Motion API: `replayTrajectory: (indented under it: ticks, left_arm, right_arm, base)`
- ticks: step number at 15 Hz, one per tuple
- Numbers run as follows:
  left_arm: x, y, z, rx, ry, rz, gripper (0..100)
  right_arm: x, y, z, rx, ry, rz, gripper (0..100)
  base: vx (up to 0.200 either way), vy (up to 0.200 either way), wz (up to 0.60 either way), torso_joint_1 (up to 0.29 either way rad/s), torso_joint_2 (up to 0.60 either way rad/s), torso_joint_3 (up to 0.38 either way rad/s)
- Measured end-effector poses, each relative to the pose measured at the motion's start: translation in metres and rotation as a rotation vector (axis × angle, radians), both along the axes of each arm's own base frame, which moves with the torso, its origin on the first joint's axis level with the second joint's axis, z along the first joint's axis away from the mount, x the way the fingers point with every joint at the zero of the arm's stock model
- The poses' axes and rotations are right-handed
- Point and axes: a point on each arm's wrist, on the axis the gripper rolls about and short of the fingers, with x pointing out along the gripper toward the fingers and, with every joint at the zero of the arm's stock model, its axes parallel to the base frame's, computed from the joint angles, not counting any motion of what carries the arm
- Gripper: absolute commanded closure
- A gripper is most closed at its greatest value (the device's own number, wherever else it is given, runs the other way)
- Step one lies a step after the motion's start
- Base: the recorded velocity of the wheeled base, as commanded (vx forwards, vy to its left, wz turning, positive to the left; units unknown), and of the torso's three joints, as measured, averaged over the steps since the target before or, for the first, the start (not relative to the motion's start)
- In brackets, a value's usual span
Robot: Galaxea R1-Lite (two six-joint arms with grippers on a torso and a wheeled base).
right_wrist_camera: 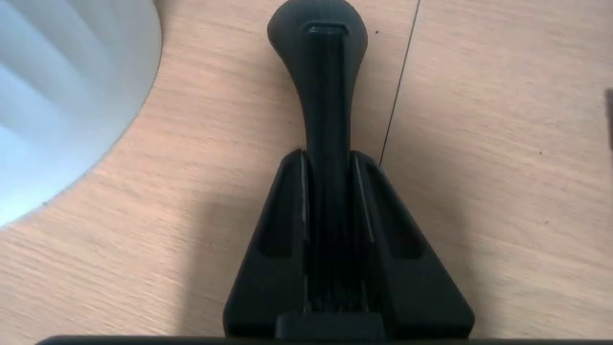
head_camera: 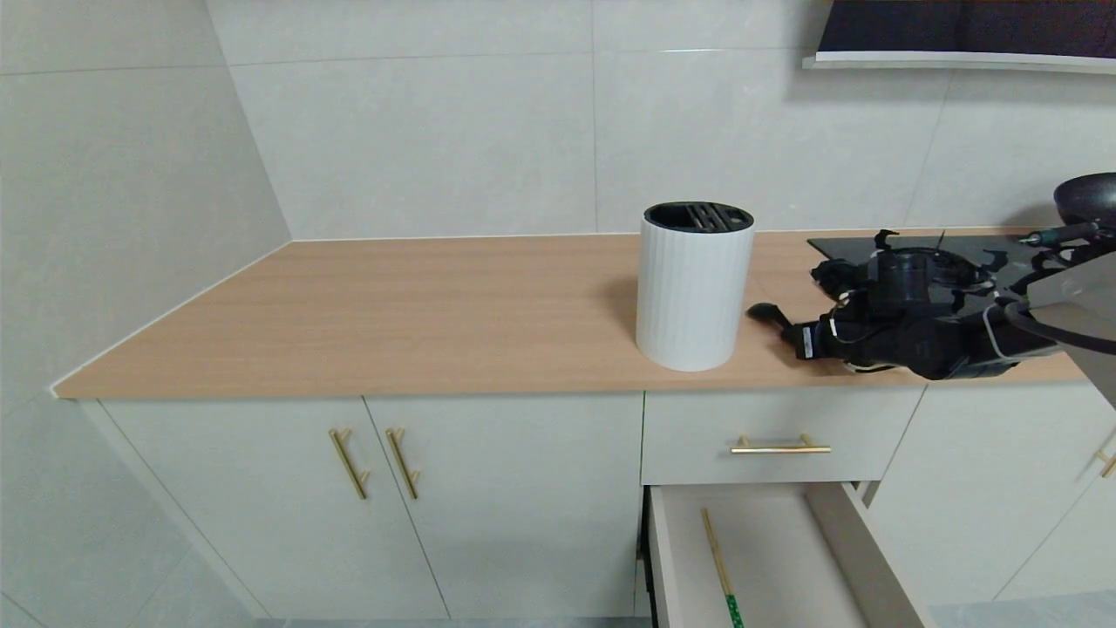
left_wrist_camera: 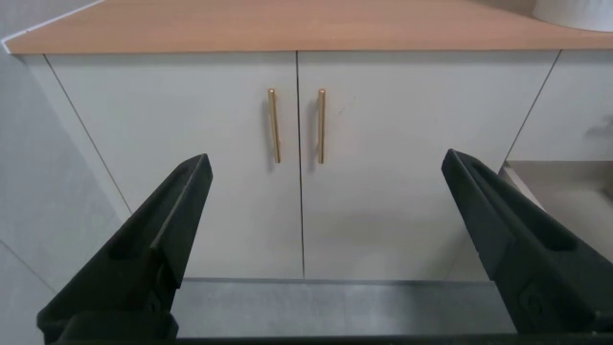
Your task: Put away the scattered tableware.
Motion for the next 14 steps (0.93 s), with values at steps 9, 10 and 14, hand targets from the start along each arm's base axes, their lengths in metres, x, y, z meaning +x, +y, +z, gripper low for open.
replayTrajectory:
  ticks: [9, 10, 14]
  left_arm:
    - [0.000, 0.000, 0.000, 0.000, 0.000, 0.000, 0]
    - [0.000, 0.000, 0.000, 0.000, 0.000, 0.000, 0]
    - [0.000, 0.000, 0.000, 0.000, 0.000, 0.000, 0]
  right_arm:
    - [-0.060, 0.001, 0.062, 0.020, 0.059, -0.114, 100]
    - [-0.076, 0.003, 0.072, 0.031, 0.080, -0.113, 100]
    - [-0.150, 0.005, 0.084, 0.033, 0.148, -0.099, 100]
  base:
    - [0.000, 0.000, 0.00, 0.000, 0.00, 0.000]
    - [0.000, 0.000, 0.00, 0.000, 0.00, 0.000]
    - [0.000, 0.000, 0.00, 0.000, 0.00, 0.000]
